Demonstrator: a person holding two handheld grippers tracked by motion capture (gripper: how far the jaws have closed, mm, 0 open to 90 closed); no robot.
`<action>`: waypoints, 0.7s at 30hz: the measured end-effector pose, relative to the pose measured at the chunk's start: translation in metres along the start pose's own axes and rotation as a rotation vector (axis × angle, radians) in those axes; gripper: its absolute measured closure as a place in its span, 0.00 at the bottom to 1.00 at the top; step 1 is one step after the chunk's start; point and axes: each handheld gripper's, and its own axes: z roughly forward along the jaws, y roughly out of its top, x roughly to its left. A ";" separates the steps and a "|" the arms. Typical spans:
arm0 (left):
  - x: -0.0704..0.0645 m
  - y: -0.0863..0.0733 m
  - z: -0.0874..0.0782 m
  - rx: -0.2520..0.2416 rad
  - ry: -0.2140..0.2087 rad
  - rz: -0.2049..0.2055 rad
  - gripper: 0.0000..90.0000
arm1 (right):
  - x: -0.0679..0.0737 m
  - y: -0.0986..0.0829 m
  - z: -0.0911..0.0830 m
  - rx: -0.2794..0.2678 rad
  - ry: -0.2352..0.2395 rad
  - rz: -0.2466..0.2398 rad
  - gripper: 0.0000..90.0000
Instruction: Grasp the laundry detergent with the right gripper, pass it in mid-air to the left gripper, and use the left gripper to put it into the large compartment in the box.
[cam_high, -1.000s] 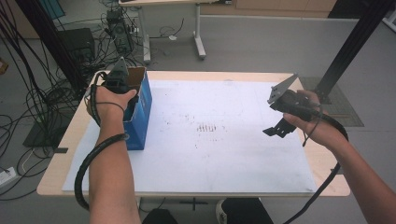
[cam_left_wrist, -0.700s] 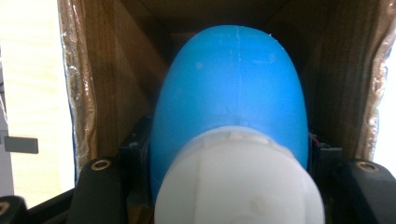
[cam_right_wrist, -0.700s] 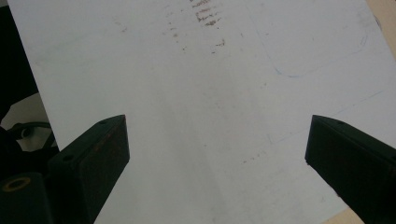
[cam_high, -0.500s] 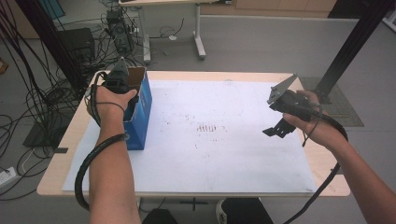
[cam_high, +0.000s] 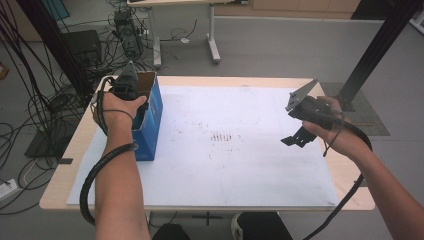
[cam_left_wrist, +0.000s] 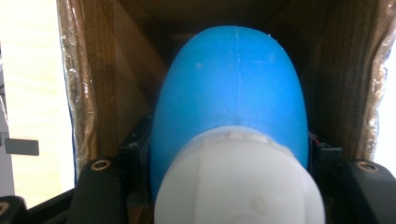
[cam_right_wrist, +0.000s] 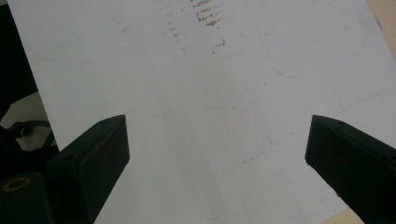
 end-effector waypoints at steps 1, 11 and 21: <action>0.000 0.000 0.000 -0.001 0.000 0.000 0.41 | 0.000 0.000 0.000 0.000 0.000 -0.001 0.07; 0.000 -0.001 0.000 -0.006 -0.002 0.002 0.41 | 0.001 0.001 0.000 0.002 -0.001 -0.003 0.07; 0.000 -0.001 0.000 -0.007 -0.003 0.003 0.40 | 0.002 0.001 -0.001 0.001 -0.002 -0.004 0.07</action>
